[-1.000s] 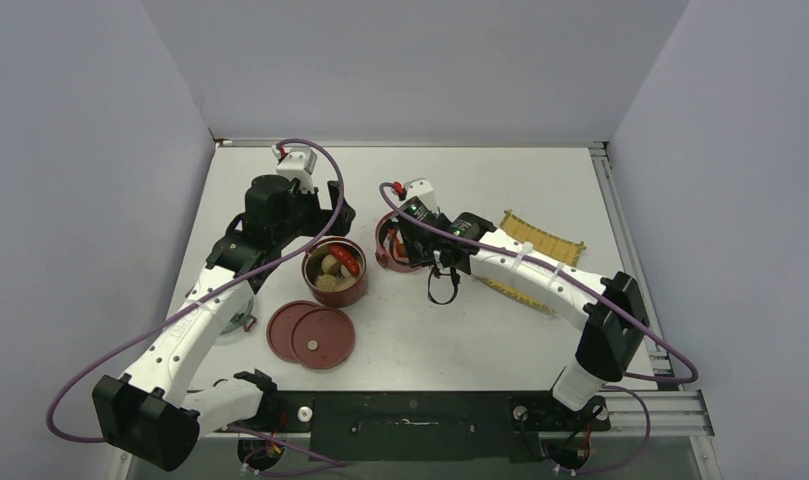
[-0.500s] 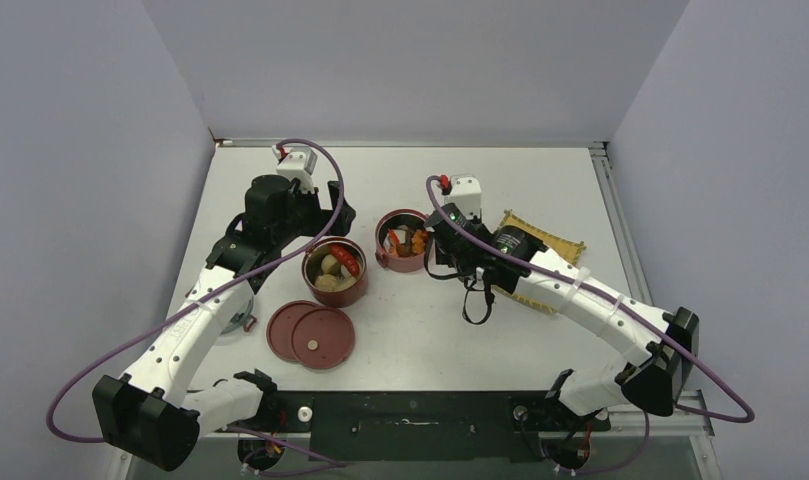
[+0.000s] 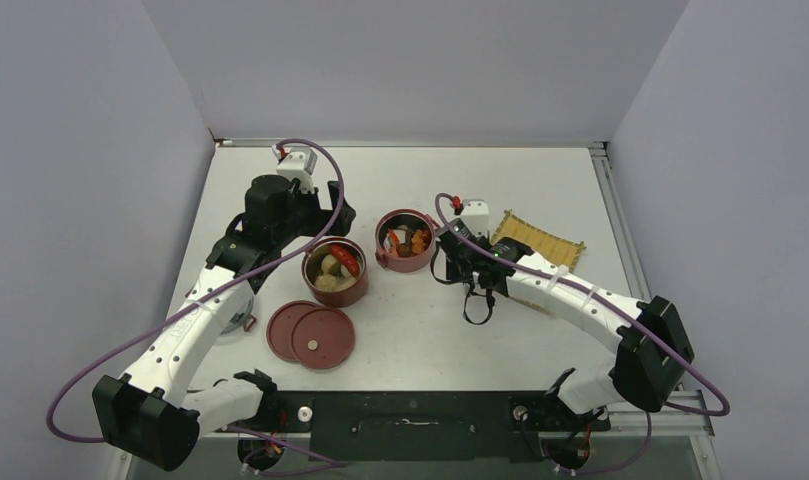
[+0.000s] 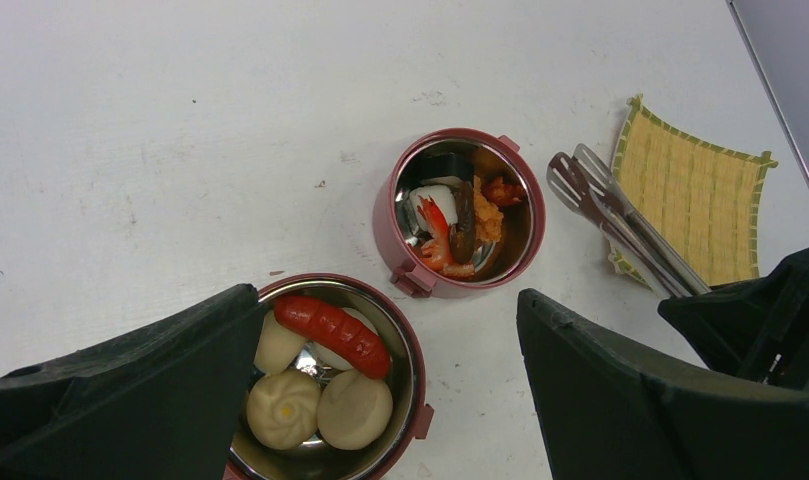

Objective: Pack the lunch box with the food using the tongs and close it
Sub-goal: Place the clamp at the center of the board.

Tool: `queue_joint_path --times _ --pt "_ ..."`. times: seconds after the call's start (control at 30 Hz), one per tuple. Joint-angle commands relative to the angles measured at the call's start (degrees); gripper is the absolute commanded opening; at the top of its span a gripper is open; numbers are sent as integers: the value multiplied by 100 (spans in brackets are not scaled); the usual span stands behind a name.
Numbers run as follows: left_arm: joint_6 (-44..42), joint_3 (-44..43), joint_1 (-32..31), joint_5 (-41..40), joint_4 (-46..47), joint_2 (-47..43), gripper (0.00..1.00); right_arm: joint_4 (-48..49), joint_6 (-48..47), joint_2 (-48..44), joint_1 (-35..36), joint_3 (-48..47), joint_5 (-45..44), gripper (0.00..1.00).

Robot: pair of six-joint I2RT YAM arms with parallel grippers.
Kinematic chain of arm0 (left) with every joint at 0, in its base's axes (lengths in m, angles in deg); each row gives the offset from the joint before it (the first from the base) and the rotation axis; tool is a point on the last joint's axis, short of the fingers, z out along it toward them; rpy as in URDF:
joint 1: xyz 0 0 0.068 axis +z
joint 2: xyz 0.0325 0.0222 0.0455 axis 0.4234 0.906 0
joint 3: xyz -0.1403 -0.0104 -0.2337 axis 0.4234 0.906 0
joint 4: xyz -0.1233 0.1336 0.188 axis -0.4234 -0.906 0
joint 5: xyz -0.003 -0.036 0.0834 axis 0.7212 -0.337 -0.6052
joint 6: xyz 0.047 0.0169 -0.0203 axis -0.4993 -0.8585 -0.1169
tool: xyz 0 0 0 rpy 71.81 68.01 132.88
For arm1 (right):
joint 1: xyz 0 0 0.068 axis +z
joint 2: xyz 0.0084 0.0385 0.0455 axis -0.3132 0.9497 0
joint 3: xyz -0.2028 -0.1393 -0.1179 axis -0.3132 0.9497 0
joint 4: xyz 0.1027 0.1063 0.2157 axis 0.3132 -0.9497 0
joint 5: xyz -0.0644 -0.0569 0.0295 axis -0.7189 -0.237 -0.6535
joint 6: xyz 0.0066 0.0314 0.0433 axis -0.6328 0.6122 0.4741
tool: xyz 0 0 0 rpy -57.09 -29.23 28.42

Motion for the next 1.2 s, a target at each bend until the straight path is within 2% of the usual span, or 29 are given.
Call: queue_joint_path --times 0.0,0.53,1.03,1.17 --pt "8 -106 -30 21 228 -90 98 734 122 146 12 108 184 34" --pt "-1 -112 -30 22 219 -66 98 1497 489 640 70 1031 399 34" --pt "4 -108 -30 21 219 -53 98 1889 199 642 -251 1650 529 39" --pt "1 -107 -30 17 221 -42 98 1840 145 594 -318 1689 495 44"
